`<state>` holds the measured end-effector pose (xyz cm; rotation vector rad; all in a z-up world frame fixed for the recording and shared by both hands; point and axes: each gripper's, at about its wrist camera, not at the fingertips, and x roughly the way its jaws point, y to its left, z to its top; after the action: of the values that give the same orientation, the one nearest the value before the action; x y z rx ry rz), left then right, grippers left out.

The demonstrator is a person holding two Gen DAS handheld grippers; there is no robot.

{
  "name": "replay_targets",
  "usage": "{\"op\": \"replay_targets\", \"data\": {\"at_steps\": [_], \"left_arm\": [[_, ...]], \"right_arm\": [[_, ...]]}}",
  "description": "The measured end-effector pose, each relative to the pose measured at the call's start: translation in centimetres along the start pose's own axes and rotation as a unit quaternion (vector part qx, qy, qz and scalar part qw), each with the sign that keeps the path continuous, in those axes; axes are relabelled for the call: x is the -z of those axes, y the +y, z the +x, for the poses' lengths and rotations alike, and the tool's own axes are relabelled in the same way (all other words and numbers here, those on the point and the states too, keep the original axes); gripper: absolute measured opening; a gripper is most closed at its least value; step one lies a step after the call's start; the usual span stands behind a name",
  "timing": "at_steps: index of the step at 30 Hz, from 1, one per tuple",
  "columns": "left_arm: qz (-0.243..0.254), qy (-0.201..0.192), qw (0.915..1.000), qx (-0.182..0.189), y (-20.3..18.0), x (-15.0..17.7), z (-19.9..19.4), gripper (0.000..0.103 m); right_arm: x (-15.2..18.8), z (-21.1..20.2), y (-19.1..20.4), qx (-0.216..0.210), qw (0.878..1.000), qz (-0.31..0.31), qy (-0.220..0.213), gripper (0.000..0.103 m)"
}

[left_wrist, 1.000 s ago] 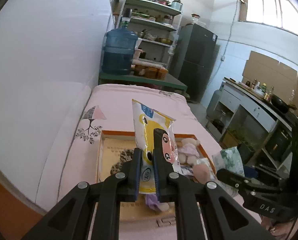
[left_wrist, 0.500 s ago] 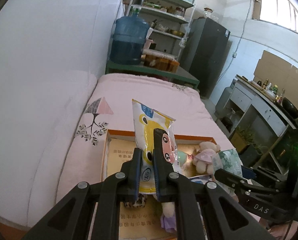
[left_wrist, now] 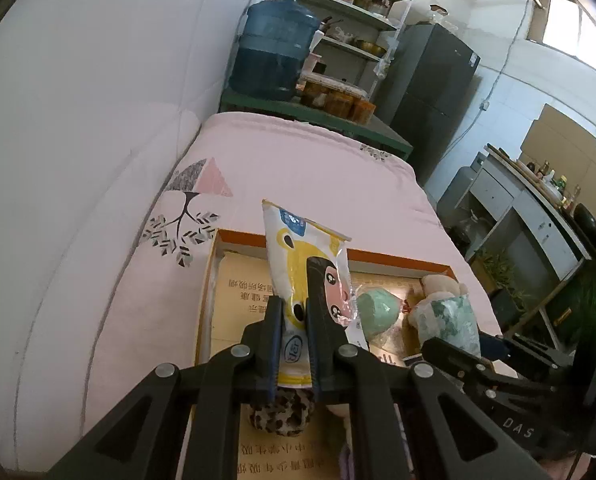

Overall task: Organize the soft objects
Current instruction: 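Carry the tissue pack and yellow snack bag with both grippers over the tray, then open both grippers to drop the tissue pack and snack bag into the tray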

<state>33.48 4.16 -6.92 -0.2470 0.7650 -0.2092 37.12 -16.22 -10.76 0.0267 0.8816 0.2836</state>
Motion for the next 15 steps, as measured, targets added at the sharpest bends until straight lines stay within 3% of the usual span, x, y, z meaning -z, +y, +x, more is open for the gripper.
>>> {"op": "replay_targets", "data": {"at_steps": [11,15], "left_arm": [[-0.008,0.021,0.9997,0.007,0.7,0.6,1.9,0.014],[-0.022,0.042,0.9986,0.025,1.2,1.0,2.9,0.014]], "right_arm": [[-0.1,1.6,-0.2,-0.004,1.0,-0.001,0.007,0.047],[0.2,1.7,0.0,-0.002,1.0,-0.008,0.002,0.05]]}}
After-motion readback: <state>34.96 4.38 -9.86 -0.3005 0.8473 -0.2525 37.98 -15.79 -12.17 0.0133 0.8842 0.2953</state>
